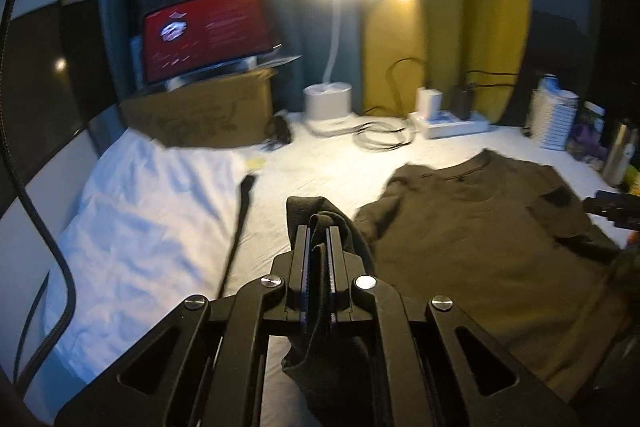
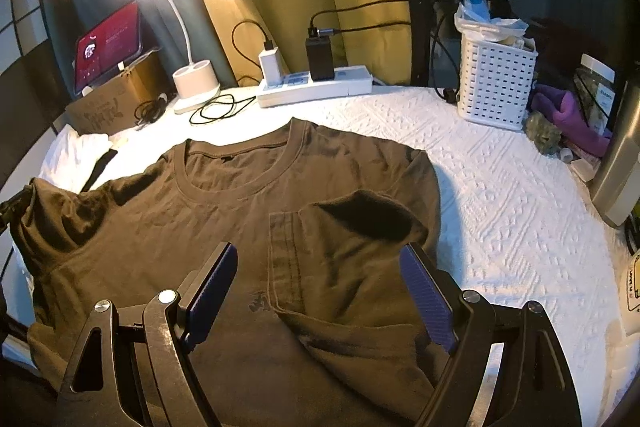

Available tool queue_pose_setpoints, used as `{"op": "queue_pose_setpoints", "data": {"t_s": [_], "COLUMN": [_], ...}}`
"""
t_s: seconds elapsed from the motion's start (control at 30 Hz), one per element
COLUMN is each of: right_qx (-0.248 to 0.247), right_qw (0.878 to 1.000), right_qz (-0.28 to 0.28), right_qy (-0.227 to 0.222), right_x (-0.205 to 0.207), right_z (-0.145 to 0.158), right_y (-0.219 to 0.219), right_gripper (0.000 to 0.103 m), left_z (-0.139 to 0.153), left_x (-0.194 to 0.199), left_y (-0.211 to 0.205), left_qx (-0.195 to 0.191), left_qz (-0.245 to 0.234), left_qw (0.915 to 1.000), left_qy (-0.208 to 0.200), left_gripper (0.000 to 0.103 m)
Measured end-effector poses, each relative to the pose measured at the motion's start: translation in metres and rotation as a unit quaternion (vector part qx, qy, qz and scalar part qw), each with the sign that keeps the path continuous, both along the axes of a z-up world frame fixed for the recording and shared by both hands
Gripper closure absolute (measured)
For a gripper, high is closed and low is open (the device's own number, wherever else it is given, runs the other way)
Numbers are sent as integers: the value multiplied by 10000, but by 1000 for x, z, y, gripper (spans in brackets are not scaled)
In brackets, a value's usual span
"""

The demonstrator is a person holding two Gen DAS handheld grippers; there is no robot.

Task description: Fold small clothes

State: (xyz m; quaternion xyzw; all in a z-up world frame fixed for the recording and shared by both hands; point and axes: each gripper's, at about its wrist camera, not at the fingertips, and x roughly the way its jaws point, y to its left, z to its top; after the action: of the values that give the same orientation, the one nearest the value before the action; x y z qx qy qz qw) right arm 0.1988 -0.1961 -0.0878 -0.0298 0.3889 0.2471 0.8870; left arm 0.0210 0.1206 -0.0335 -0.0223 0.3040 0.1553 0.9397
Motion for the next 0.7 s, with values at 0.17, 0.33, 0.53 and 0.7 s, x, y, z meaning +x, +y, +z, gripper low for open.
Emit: {"op": "queue_pose_setpoints", "data": {"t_s": [0.17, 0.33, 0.53, 0.7], "right_qx": [103, 135, 145, 157], "right_qw": [9998, 9995, 9989, 9982], "right_qz": [-131, -270, -435, -566], "right_qy": [-48, -33, 38, 100], "right_x": [-3, -8, -14, -17], "right_z": [3, 1, -6, -14], "right_y": [-18, -37, -58, -67], "right_gripper": [18, 18, 18, 18], "left_z": [0, -32, -57, -36], "left_x": [25, 62, 81, 56], "left_y": [-44, -87, -95, -57], "left_qx": [9, -234, -1288, -1389], "left_qz": [-685, -1387, -1937, -1602], "left_qw": [9976, 9877, 9639, 9726], "left_qy": [129, 684, 1297, 959], "left_gripper": [97, 97, 82, 62]}}
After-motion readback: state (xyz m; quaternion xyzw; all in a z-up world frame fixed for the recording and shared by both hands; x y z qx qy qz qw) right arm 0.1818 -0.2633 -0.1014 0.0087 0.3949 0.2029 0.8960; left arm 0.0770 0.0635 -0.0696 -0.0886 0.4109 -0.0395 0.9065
